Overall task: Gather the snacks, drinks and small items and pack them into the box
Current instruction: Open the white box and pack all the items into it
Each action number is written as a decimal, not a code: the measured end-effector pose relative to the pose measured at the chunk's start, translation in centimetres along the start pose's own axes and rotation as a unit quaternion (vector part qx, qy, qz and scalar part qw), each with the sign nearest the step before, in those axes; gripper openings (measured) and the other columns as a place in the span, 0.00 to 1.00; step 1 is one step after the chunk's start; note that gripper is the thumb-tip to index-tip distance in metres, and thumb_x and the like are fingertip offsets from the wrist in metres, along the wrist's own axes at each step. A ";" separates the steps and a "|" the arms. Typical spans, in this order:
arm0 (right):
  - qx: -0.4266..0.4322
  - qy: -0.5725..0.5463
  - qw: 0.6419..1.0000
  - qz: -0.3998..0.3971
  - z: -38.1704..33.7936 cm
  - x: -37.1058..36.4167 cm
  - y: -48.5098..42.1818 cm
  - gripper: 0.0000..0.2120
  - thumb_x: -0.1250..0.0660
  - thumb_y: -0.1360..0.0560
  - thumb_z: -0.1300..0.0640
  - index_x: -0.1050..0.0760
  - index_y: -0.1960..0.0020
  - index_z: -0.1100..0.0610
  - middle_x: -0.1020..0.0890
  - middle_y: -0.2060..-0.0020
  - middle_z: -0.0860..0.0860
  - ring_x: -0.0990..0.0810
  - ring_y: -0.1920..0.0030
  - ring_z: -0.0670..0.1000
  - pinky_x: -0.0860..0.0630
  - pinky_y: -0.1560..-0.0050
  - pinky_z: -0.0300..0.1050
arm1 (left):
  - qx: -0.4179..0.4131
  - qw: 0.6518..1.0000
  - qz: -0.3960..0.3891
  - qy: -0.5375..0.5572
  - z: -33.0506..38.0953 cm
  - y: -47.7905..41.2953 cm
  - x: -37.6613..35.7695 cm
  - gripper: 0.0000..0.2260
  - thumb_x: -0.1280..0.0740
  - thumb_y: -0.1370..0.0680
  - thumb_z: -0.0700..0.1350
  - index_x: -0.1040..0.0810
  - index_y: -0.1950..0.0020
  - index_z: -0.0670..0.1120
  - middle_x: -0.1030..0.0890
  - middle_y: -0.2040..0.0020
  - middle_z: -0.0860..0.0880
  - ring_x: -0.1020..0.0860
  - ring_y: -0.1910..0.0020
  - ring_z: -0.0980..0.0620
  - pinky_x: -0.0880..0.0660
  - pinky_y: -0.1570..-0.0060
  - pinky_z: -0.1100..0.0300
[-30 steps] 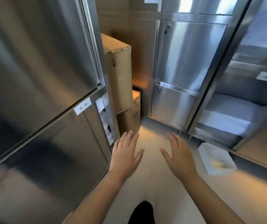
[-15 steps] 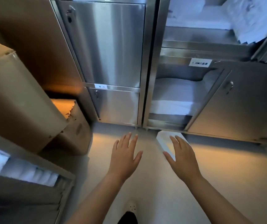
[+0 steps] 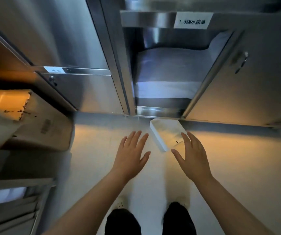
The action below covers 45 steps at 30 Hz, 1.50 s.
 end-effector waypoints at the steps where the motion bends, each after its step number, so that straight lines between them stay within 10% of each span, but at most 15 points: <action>1: -0.004 0.002 1.000 -0.010 1.8 -1.3 -1.0 0.36 0.50 0.27 0.34 0.44 0.25 0.53 0.42 0.25 0.54 0.43 0.26 0.55 0.45 0.28 0.52 | -0.001 1.000 -0.008 0.002 0.6 -1.1 -2.1 0.27 0.49 0.20 0.59 0.49 0.23 0.53 0.45 0.23 0.49 0.49 0.24 0.48 0.55 0.27 0.52; 26: 0.087 0.075 0.990 -0.078 30.6 -50.4 -22.0 0.38 0.55 0.29 0.31 0.50 0.24 0.49 0.52 0.23 0.49 0.55 0.24 0.52 0.68 0.31 0.44 | -0.196 0.974 -0.046 -0.106 -4.7 -27.6 -59.7 0.28 0.57 0.21 0.61 0.50 0.23 0.51 0.49 0.22 0.47 0.54 0.24 0.46 0.61 0.28 0.49; 34: 0.145 0.076 0.986 0.000 32.2 -53.0 -23.0 0.27 0.43 0.27 0.35 0.25 0.44 0.56 0.22 0.45 0.53 0.25 0.42 0.55 0.42 0.29 0.56 | -0.295 0.951 0.012 -0.095 -5.5 -29.6 -62.9 0.17 0.41 0.21 0.57 0.22 0.44 0.47 0.21 0.43 0.45 0.25 0.41 0.44 0.43 0.31 0.42; 45: 0.173 0.146 0.973 0.041 31.3 -53.2 -20.0 0.21 0.29 0.33 0.40 0.25 0.61 0.59 0.22 0.64 0.53 0.25 0.63 0.54 0.26 0.56 0.50 | -0.350 0.934 0.012 -0.071 -4.4 -26.2 -62.3 0.13 0.36 0.22 0.53 0.22 0.53 0.43 0.21 0.56 0.45 0.25 0.57 0.45 0.29 0.52 0.52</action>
Point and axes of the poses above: each hand's wrist, its own y-axis away from the middle knuckle, its own x-axis out of the back of the hand, z = x × y, the point moved 2 cm from there along -y, towards the middle knuckle
